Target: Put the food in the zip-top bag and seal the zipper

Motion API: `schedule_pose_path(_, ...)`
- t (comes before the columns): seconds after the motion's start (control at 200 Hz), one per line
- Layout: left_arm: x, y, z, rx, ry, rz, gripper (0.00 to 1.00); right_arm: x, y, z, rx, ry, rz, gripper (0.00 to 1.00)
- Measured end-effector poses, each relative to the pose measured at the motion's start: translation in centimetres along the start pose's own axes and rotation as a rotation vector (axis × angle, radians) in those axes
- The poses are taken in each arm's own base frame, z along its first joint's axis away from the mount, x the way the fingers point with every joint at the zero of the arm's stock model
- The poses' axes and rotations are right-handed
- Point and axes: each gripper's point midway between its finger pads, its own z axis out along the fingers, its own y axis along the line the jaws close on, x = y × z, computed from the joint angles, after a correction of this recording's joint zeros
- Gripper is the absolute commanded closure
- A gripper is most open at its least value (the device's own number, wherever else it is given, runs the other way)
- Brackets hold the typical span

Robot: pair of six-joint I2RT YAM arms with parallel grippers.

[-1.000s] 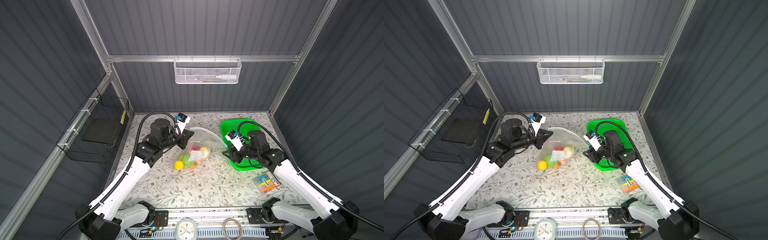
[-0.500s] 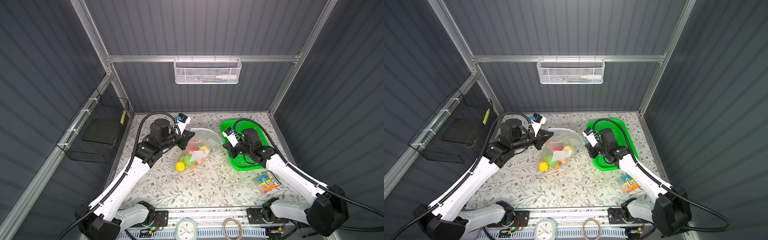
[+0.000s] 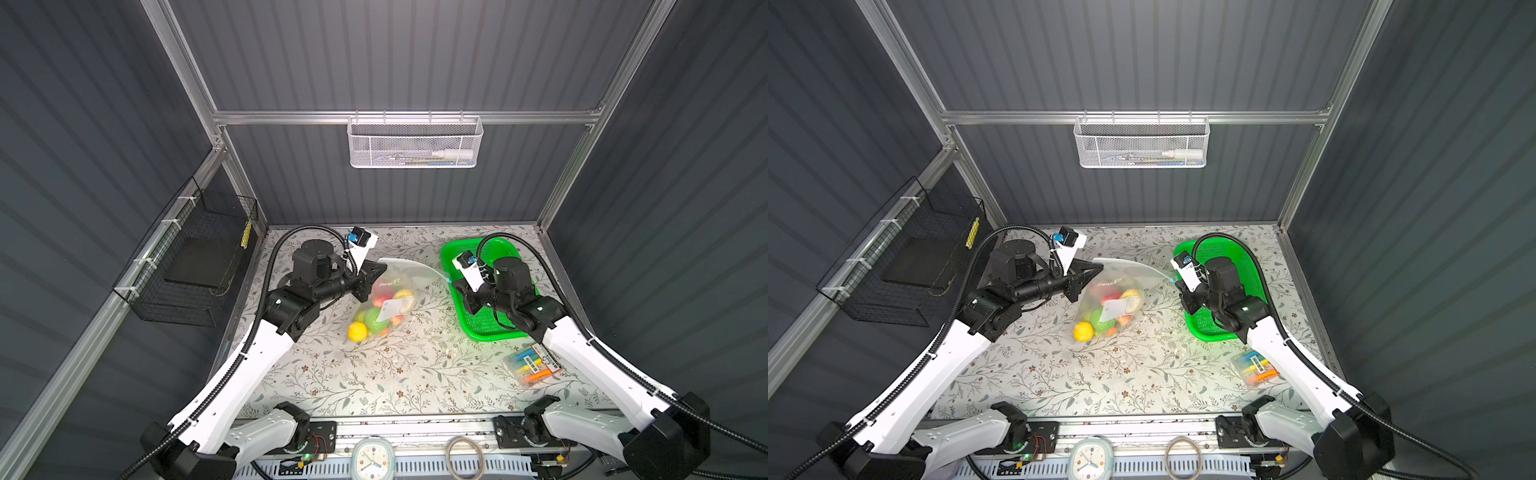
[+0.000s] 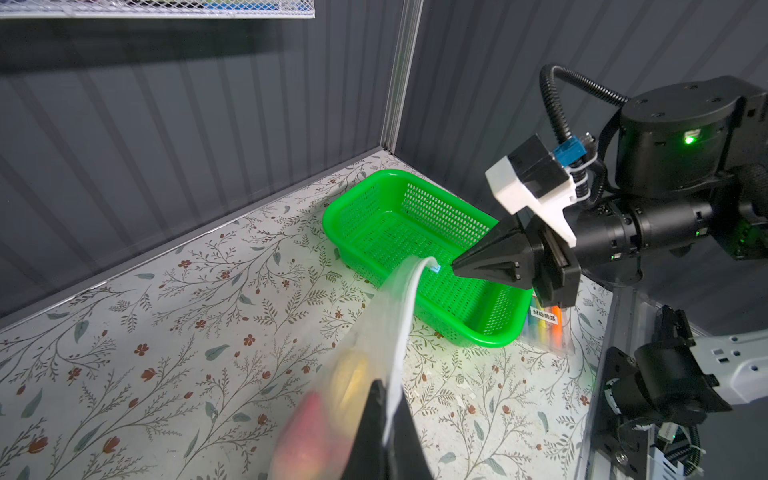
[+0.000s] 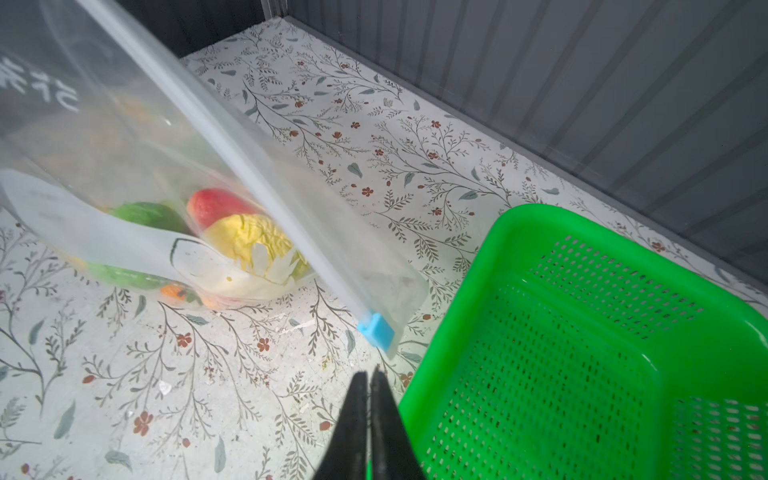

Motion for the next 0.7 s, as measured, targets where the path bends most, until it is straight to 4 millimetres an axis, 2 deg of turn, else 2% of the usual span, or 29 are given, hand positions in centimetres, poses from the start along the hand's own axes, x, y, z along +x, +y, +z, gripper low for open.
schedule_pose_path(0.085,0.3,-0.5,0.0,0.031,0.011,-0.004,1.00,-0.2,0.0,-0.3,0.001,-0.010,-0.010,0.44)
schedule_pose_path(0.215,0.7,-1.1,0.3,0.073,0.026,-0.008,1.00,-0.6,0.3,-0.3,-0.014,-0.025,-0.043,0.36)
schedule_pose_path(0.315,0.9,-1.3,0.4,0.092,0.035,-0.013,1.00,-1.3,0.5,0.3,-0.043,-0.028,-0.060,0.37)
schedule_pose_path(0.405,1.0,-1.5,0.4,0.102,0.038,-0.015,1.00,-2.3,1.0,1.1,-0.092,-0.040,-0.061,0.42)
schedule_pose_path(0.465,1.0,-1.6,0.5,0.108,0.040,-0.016,1.00,-2.8,1.5,1.4,-0.123,-0.050,-0.063,0.49)
schedule_pose_path(0.555,1.0,-1.7,0.5,0.112,0.041,-0.017,1.00,-3.2,2.5,1.9,-0.160,-0.058,-0.078,0.75)
schedule_pose_path(0.615,1.0,-1.7,0.5,0.114,0.041,-0.017,1.00,-3.3,3.0,2.1,-0.174,-0.060,-0.084,0.89)
schedule_pose_path(0.7,1.0,-1.7,0.4,0.117,0.041,-0.019,1.00,-3.4,3.5,2.2,-0.184,-0.060,-0.072,1.00)
